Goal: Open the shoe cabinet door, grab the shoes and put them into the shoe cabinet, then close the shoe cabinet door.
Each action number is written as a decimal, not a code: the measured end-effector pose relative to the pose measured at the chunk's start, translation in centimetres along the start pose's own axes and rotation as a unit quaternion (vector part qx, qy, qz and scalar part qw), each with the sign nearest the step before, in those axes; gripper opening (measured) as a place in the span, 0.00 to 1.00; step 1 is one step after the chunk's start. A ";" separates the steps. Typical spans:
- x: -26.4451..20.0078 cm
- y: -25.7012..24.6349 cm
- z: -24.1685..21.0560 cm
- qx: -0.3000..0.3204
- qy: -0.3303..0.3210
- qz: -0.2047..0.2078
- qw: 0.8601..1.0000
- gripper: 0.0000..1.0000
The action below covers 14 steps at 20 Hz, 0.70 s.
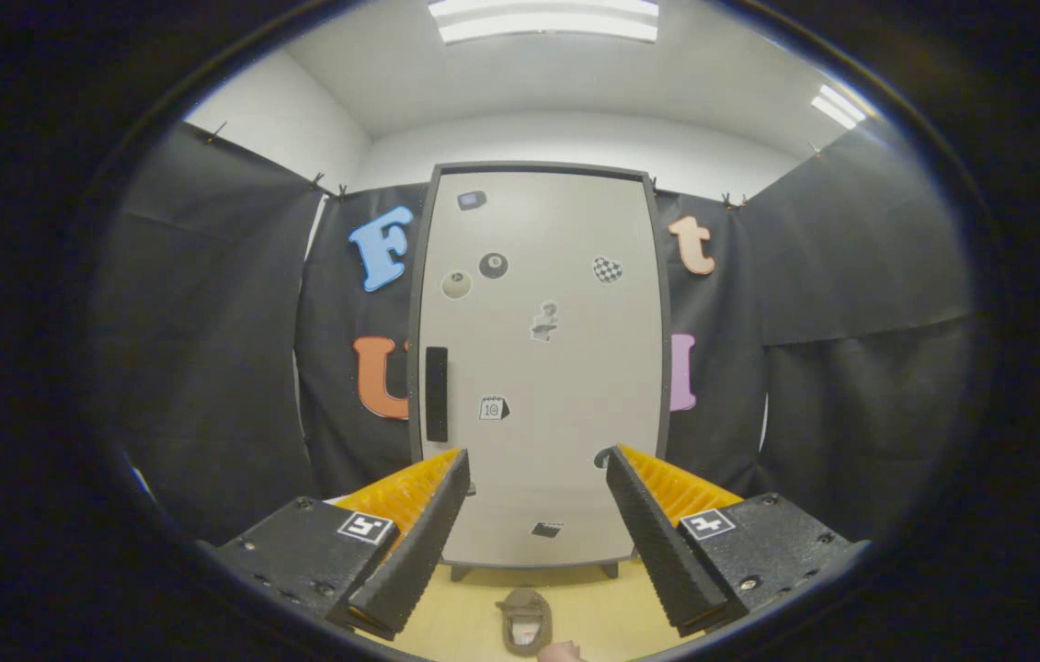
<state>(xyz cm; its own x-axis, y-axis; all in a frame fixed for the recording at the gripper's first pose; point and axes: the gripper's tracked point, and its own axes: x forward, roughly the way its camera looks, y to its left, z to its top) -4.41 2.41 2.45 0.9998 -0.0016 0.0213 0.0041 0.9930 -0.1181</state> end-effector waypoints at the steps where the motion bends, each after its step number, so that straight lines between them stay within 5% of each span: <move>1: -0.1 0.0 0.2 0.000 -0.001 -0.001 1.000 0.99; 5: 0.6 -0.2 0.4 -0.001 0.002 -0.008 1.000 0.98; 14: 6.8 3.3 1.2 0.022 0.015 0.043 0.999 1.00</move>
<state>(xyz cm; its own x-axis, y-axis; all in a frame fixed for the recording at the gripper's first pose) 2.35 5.84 3.42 0.9966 0.0811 -0.0164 -0.0821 0.9939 -0.0740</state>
